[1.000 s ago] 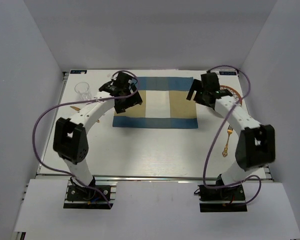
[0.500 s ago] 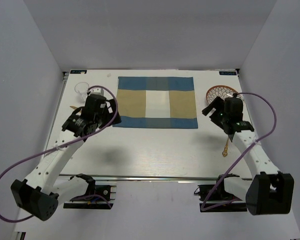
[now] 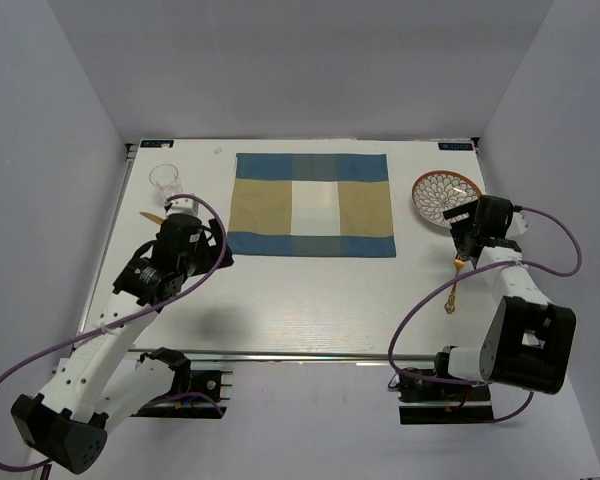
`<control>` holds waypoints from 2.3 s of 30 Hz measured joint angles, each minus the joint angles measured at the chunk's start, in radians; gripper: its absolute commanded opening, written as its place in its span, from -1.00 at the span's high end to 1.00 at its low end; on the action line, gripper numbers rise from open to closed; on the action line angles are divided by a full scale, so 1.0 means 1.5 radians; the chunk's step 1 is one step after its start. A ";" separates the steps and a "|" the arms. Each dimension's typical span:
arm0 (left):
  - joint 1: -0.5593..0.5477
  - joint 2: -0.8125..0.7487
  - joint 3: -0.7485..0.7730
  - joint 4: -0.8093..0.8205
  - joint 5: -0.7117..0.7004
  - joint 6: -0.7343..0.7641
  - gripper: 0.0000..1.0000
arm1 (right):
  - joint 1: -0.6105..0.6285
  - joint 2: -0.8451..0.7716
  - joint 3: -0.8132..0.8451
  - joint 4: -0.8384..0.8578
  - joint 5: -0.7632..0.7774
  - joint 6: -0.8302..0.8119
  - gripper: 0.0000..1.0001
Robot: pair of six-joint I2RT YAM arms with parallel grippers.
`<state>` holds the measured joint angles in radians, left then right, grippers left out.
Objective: Set the dinner table for one person
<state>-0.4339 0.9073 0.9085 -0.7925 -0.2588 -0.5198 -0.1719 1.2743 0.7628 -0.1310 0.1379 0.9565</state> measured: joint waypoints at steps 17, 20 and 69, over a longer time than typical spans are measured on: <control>0.000 -0.033 -0.018 0.041 0.067 0.035 -0.96 | -0.021 0.288 0.078 0.165 0.012 0.086 -0.29; 0.000 -0.033 -0.019 0.042 0.074 0.038 -0.96 | -0.021 0.323 0.099 0.179 0.014 0.091 -0.04; 0.000 -0.077 -0.020 -0.002 -0.137 -0.061 -0.96 | 0.283 0.577 0.405 0.173 -0.332 -0.011 1.00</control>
<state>-0.4335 0.7925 0.8780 -0.7952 -0.4641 -0.6106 0.2523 2.1395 1.3701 0.1287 -0.3603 0.9401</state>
